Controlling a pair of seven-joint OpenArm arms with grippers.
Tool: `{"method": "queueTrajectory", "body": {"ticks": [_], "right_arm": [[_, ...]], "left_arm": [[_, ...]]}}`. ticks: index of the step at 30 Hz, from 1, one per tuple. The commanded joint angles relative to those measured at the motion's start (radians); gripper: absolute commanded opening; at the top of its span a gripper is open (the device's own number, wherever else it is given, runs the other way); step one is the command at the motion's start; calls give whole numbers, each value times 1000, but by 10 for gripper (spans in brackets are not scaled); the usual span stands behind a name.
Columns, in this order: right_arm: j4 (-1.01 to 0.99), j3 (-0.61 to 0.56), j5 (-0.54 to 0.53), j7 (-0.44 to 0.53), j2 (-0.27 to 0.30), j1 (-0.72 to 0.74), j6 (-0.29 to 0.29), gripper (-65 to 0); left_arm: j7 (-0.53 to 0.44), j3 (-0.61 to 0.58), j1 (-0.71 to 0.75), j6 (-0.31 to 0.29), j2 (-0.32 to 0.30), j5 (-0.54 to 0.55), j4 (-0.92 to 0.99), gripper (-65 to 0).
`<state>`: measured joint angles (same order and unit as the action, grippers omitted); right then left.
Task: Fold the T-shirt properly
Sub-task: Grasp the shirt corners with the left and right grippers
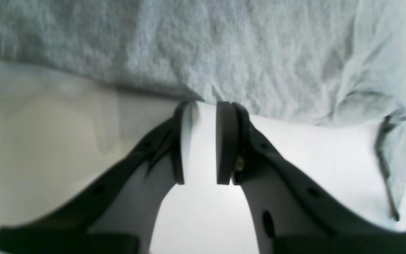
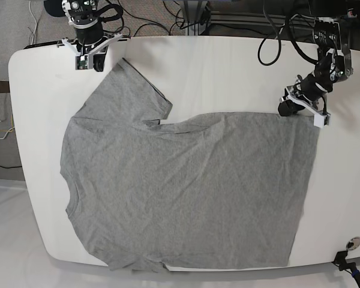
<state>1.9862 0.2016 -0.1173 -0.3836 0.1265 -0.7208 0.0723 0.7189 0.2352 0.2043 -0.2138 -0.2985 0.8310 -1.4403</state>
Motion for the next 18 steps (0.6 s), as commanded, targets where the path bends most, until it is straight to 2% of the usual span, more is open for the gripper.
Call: {"method": "queueTrajectory", "body": {"ticks": [1,5,9,18], "right_arm": [[22,11,14,25,11,3,-24,-636],[22,9,8,25,11,3,-24,-636],[22,9,9,25,11,5,-24,-636],[22,9,9,25,9,17,-24,-635]], "left_arm": [[1,3,-1,9,-14,-9,-9,-534],[0,5,-1,7,-15,-9,-18,-528],[0,5,-1,12,-34,-11,-57,-461],[0,5,-1,12,-57,-11,-93,-449]]}}
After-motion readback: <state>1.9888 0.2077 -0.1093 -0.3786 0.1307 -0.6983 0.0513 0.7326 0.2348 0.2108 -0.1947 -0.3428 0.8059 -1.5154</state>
